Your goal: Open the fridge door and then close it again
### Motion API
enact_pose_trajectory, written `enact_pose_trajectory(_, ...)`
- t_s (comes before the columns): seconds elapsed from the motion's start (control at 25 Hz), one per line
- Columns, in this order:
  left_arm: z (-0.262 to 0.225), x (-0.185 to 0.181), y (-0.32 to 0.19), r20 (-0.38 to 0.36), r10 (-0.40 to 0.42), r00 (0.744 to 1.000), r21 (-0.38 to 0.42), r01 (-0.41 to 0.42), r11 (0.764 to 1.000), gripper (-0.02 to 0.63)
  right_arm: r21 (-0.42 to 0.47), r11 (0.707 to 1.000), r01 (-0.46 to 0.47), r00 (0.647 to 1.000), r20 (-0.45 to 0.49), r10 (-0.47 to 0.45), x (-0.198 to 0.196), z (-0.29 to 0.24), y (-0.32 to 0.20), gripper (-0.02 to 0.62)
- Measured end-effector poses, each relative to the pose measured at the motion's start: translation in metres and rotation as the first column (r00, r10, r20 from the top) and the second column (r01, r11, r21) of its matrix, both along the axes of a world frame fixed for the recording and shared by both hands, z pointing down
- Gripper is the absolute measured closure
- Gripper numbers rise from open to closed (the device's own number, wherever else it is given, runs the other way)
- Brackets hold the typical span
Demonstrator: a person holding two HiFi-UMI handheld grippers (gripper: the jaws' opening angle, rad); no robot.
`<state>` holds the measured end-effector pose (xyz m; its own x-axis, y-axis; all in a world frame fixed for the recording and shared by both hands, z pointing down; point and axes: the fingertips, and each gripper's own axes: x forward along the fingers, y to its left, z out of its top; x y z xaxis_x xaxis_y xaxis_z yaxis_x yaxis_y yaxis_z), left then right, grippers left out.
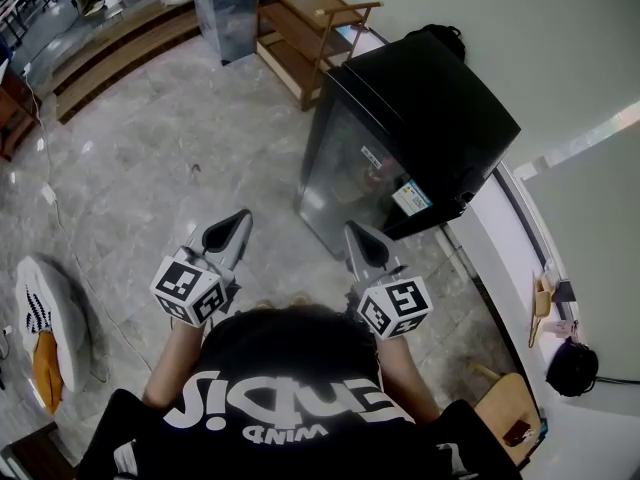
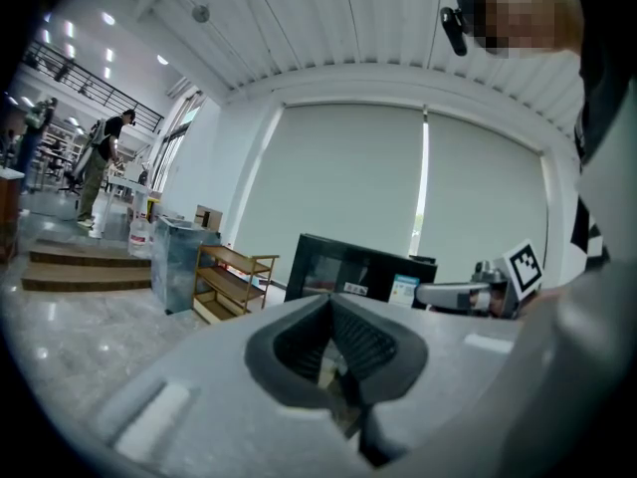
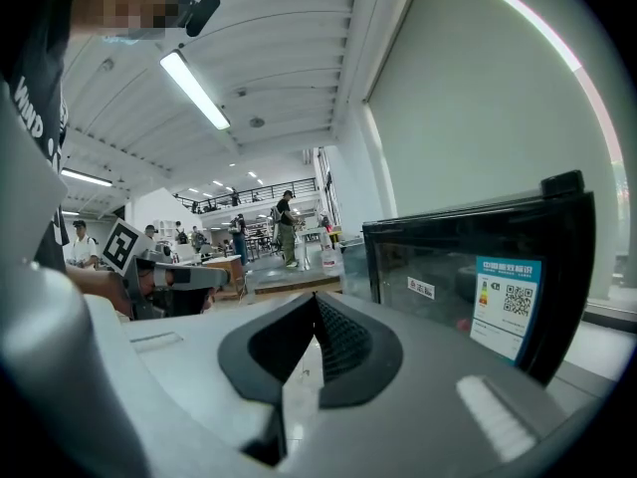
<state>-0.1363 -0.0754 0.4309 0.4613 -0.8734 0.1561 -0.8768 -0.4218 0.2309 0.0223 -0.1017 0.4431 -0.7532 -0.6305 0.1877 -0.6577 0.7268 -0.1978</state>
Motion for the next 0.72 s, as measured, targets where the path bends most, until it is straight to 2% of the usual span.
enact_pose_trajectory(0.28, 0.0013, -0.0065, 0.0049, 0.031, -0.011, 0.999, 0.004, 0.011, 1.000, 0.606, 0.003, 1.000, 0.008, 1.000, -0.001, -0.008, -0.0042, -0.0011, 0.0037, 0.598)
enact_pose_trajectory(0.72, 0.0034, -0.0043, 0.0031, 0.002, 0.000, 1.000, -0.015, 0.000, 1.000, 0.606, -0.011, 1.000, -0.007, 1.000, 0.008, 0.007, 0.0007, -0.0039, -0.0005, 0.598)
